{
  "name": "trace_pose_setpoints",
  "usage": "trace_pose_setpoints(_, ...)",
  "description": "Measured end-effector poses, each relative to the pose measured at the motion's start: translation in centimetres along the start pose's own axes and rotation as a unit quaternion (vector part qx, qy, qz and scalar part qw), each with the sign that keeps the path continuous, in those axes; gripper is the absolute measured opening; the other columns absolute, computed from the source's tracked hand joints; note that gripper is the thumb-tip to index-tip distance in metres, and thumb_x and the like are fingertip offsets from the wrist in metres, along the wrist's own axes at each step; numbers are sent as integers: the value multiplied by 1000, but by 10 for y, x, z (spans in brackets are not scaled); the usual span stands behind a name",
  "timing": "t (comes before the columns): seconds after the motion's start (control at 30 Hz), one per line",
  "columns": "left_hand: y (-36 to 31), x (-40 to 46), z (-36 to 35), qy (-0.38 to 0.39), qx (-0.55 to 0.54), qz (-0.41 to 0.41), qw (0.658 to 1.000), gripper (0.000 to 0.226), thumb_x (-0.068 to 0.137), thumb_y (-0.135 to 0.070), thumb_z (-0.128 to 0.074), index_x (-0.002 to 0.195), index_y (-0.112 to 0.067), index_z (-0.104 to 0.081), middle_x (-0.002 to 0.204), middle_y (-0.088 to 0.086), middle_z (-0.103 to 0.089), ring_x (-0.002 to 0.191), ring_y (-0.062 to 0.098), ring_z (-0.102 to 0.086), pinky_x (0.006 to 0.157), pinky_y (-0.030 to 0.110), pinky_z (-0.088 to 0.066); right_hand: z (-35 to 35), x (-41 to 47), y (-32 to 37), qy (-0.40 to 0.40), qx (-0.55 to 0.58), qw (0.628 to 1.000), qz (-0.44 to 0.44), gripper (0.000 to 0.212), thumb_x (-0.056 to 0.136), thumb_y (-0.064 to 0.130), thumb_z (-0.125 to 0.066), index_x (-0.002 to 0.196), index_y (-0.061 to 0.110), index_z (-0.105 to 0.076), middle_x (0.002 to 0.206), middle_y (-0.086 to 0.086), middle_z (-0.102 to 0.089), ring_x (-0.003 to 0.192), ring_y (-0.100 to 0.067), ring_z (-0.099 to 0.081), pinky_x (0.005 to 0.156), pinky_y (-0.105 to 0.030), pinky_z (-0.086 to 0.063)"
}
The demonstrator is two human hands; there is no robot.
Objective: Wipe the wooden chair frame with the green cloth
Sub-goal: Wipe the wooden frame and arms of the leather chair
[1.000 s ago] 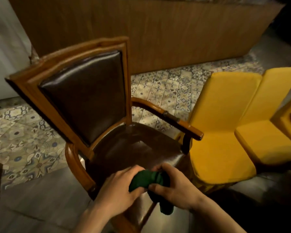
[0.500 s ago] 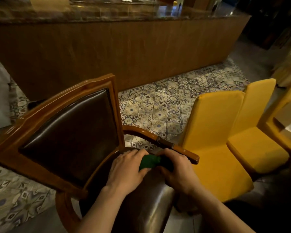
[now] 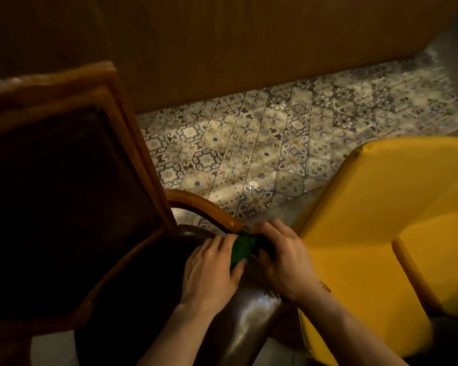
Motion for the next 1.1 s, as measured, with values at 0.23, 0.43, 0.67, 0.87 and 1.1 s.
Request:
trace_pose_setpoints(0.23, 20, 52, -54, 35, 21, 23, 999, 49, 93, -52, -47, 136, -28, -53, 143, -4, -48, 136, 19, -40, 114, 37, -31, -47, 56, -64, 57, -31, 998, 20, 52, 77, 8, -64, 125, 28, -59, 138, 6, -56, 106, -24, -55, 85, -43, -53)
trace_pose_setpoints(0.43, 66, 90, -47, -15, 1, 50, 999, 51, 101, -45, -27, 146, -26, -43, 158, -4, -36, 148, 13, -22, 122, 31, -9, -78, 49, -80, 111, -59, 990, 62, 62, 90, 38, -56, 150, 33, -39, 159, 5, -38, 125, -27, -47, 98, -44, -48)
trace_pose_setpoints(0.67, 122, 157, -59, 79, 121, 17, 989, 62, 101, -48, -2, 158, -25, -14, 167, -1, -5, 152, 15, 12, 123, 40, 8, -94, 73, -69, 123, -144, 980, 66, 64, 92, 53, -59, 149, 28, -43, 155, -3, -45, 130, -35, -49, 91, -49, -53)
trace_pose_setpoints(0.87, 130, 161, -65, 61, 122, 7, 991, 61, 103, -47, -4, 156, -26, -25, 166, -4, -17, 153, 16, 1, 124, 44, -2, -106, 93, -57, 127, -107, 985, 57, 57, 96, 48, -53, 149, 28, -42, 159, 1, -40, 135, -32, -44, 97, -48, -49)
trace_pose_setpoints(1.1, 130, 165, -59, 52, 32, 18, 998, 62, 101, -43, -2, 156, -27, -26, 162, -13, -23, 151, 4, -3, 123, 40, -2, -116, 134, -32, 124, -92, 985, 78, 58, 94, 47, -59, 147, 29, -46, 156, 4, -44, 129, -29, -49, 95, -44, -52)
Point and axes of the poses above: each hand's wrist, its own x-axis towards the middle knuckle, its own z-axis out of the back of the hand, y = z × x, the point moved 2 cm from there along x, towards the middle knuckle
